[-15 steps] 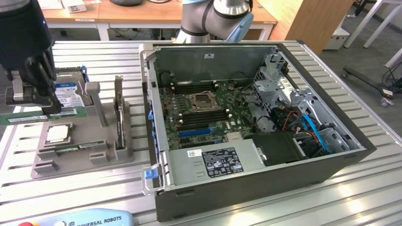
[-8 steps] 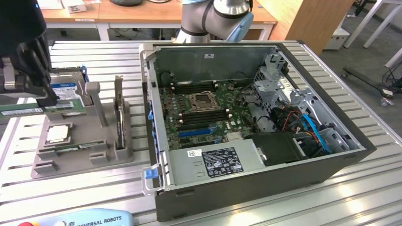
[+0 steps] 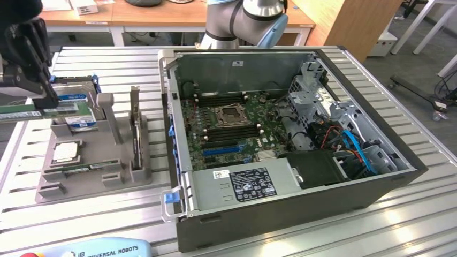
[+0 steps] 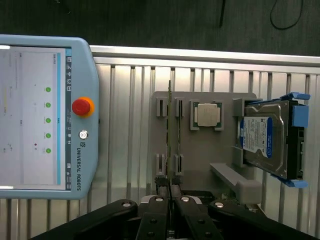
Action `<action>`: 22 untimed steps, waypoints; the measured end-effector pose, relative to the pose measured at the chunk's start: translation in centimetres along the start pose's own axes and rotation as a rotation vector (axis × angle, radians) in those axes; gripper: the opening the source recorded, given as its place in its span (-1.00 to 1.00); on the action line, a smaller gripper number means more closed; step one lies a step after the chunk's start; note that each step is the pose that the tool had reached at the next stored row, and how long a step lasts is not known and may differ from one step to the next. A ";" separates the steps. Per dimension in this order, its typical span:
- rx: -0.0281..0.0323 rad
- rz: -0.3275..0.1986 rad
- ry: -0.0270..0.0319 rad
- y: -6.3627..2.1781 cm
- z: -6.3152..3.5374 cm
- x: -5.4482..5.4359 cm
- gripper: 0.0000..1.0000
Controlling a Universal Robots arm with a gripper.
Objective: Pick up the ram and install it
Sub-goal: 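Pick up the ram and move it above insertion slot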
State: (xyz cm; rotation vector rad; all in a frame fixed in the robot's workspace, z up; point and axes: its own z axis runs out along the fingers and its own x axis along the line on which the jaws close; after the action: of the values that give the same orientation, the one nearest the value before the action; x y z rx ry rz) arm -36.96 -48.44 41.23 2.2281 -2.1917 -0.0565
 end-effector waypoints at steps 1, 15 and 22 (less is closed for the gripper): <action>0.0000 0.000 0.0001 0.01 -0.24 0.0 -0.76; -0.0001 0.000 0.0002 -0.15 -1.17 0.0 -0.76; 0.0000 0.000 0.0001 -1.78 -1.22 0.0 -0.76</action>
State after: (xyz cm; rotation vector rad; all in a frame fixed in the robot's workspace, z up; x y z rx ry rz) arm -35.14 -48.44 42.39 2.2280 -2.1918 -0.0565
